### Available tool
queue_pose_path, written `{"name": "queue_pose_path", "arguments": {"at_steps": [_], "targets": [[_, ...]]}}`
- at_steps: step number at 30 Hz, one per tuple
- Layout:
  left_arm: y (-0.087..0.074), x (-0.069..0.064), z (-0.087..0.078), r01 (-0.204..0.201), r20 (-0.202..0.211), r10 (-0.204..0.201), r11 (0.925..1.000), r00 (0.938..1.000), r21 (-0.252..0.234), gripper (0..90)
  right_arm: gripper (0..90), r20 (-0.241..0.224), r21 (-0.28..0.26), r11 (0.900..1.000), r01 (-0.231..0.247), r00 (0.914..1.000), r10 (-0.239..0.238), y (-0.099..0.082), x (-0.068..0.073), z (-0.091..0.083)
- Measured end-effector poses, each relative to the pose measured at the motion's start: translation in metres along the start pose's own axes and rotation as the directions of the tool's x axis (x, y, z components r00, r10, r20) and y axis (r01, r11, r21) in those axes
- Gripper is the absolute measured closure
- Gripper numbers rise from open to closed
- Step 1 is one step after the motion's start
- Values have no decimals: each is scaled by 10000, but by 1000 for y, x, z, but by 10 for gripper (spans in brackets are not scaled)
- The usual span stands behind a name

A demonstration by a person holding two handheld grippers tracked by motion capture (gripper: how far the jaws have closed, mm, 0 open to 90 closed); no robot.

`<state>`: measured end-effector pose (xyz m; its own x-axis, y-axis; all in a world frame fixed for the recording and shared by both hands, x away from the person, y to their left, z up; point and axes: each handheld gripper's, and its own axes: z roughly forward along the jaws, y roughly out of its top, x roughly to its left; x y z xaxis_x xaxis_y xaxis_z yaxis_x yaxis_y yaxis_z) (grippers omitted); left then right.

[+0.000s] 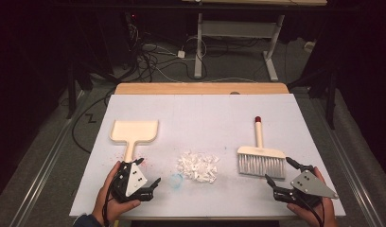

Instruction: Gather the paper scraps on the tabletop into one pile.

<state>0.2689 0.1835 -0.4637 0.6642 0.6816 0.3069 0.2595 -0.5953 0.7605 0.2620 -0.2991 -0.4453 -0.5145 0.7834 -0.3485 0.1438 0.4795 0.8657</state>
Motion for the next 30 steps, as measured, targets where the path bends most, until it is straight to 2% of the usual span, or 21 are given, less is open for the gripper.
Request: {"name": "queue_pose_path", "arguments": {"at_steps": [22, 30], "targets": [[0, -2, 2, -155, 29, 155, 9997, 9999, 204, 163, 168, -25, 37, 10000, 33, 10000, -32, 0, 0, 2], [1, -1, 4, -128, -2, 128, 9996, 9999, 234, 163, 169, 132, 9, 10000, 72, 9999, -72, 1, -2, 2]]}}
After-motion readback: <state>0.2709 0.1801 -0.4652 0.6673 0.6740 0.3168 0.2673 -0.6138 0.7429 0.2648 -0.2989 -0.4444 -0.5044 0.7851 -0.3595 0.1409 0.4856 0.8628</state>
